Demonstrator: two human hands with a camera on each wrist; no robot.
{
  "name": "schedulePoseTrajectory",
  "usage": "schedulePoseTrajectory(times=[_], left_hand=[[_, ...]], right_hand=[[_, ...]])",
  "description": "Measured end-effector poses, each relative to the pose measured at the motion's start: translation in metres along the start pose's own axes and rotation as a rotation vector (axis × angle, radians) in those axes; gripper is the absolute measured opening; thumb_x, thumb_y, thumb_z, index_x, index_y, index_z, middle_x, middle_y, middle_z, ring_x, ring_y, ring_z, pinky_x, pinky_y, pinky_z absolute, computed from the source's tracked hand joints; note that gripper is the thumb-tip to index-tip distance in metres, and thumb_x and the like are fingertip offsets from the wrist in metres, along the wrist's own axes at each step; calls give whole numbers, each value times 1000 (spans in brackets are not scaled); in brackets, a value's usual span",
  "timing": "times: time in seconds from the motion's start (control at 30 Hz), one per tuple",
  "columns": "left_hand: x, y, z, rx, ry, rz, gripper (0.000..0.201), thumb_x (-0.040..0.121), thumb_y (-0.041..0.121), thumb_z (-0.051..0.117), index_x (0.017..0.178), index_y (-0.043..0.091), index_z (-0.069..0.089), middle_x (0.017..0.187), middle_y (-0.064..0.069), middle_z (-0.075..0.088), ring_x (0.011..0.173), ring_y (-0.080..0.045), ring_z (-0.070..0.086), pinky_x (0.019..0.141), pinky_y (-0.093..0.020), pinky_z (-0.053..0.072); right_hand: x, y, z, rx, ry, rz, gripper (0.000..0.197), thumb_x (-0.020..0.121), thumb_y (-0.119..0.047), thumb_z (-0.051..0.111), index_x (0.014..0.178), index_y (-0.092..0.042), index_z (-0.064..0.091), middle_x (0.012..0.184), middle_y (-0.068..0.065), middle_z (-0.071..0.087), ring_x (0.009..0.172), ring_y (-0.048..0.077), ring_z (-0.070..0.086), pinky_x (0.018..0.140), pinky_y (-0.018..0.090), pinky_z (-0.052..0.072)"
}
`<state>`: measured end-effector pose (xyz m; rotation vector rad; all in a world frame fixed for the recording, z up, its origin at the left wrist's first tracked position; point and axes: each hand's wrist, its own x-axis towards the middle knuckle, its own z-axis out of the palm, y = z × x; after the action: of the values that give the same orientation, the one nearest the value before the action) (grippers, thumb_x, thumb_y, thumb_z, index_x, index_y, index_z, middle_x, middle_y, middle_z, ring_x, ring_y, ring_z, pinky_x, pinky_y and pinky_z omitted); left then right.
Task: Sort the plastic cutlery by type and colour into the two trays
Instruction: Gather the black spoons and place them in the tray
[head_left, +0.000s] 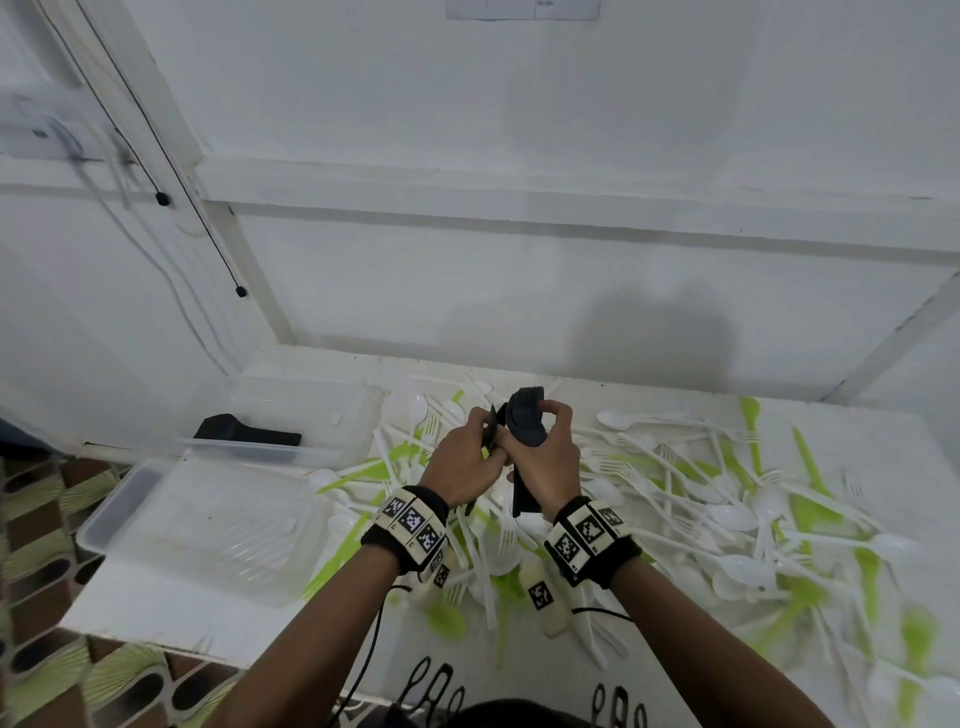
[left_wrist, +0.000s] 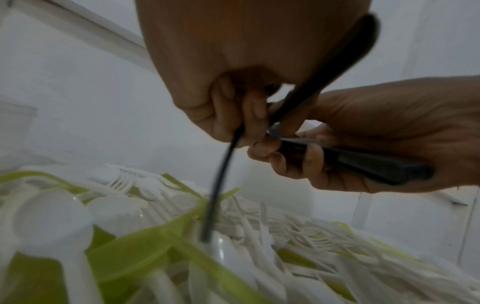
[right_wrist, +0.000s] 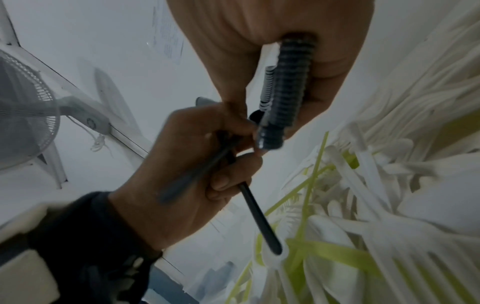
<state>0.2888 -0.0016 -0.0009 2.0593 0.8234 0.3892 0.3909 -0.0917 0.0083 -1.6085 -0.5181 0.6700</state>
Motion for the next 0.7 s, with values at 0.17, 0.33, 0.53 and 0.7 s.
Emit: schedulePoseTrajectory(times=[0.17,0.33,0.53,0.7], left_hand=[[-2,2,-5,-254,-113,-74,49,82,26,46,130,29,55,75,5,59,62,-9,48,65,-28,41],[-2,8,-11,-546,-93,-190,34,90,10,41,123,15,35,77,-7,42,51,-11,33,52,-25,31],[-1,2,-11,-401,-41,-178,15,110,18,35,117,5,38,89,-11,67,43,-19,53,45,-25,39],[-4,-10,3,-180,100,-86,23,107,29,41,116,19,60,68,6,61,54,-14,50,62,-34,44]], right_hand=[[2,5,-4,-21,9,-20,56,82,-24,83,123,-30,45,90,7,73,65,18,70,51,29,57],[1,6,-4,11,-31,-67,52,86,-23,81,122,-31,44,80,7,74,55,23,67,52,30,55],[-1,10,-4,74,-29,-69,52,88,-25,79,122,-29,40,73,10,68,50,22,57,51,32,50],[-6,18,-5,-12,-16,-134,49,89,-26,77,120,-31,40,70,11,68,48,21,55,49,32,49]])
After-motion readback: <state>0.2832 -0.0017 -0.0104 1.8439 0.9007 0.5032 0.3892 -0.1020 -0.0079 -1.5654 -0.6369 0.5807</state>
